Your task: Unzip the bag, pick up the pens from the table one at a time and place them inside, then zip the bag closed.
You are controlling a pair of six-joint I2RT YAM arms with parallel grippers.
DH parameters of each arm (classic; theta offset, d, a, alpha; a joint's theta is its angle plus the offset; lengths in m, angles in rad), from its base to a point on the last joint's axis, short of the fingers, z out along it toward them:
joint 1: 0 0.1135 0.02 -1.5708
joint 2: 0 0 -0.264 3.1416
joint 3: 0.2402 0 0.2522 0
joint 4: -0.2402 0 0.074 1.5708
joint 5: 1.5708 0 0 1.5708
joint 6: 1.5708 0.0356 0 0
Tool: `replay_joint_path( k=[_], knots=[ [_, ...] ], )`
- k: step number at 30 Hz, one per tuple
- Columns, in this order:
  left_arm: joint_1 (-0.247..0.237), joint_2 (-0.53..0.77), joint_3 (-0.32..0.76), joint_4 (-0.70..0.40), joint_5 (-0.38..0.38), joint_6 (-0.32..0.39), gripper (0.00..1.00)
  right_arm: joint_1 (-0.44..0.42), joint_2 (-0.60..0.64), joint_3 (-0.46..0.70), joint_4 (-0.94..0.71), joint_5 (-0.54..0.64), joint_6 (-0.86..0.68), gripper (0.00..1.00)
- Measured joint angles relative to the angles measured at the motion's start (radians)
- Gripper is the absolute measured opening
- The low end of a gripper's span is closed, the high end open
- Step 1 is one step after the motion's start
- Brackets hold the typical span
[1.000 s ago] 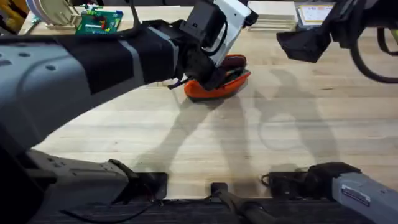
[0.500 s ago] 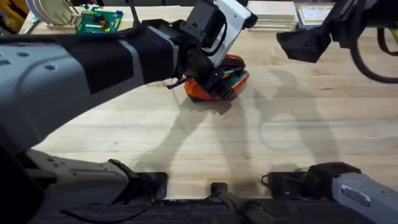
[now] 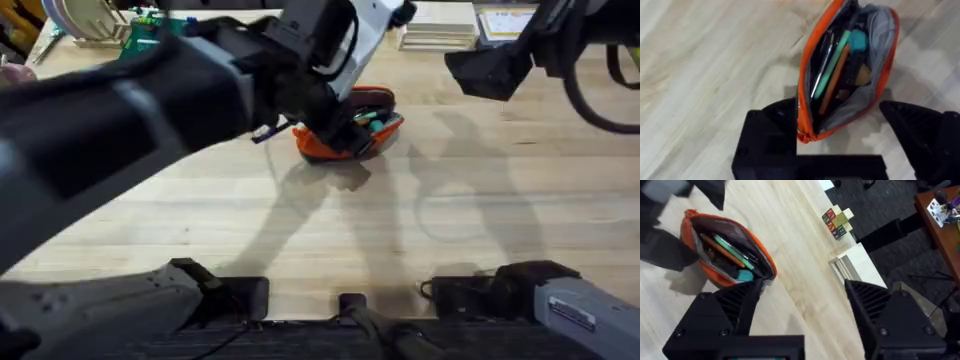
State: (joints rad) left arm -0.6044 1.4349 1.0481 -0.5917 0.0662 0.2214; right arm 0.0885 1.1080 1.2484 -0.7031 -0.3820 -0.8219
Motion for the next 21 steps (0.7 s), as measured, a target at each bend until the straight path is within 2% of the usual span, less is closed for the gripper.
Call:
replay_joint_path(
  k=[6, 9, 21],
  knots=[
    [0.009, -0.095, -0.001, -0.004, -0.002, 0.0, 0.993, 0.0, 0.0, 0.0, 0.0, 0.0, 0.0, 0.998],
    [0.034, -0.141, -0.033, 0.017, 0.014, 0.0, 0.993, 0.0, 0.0, 0.0, 0.0, 0.0, 0.0, 0.998],
    [0.236, -0.412, -0.305, 0.07, 0.02, 0.0, 0.991, 0.0, 0.0, 0.0, 0.0, 0.0, 0.0, 0.997]
  ],
)
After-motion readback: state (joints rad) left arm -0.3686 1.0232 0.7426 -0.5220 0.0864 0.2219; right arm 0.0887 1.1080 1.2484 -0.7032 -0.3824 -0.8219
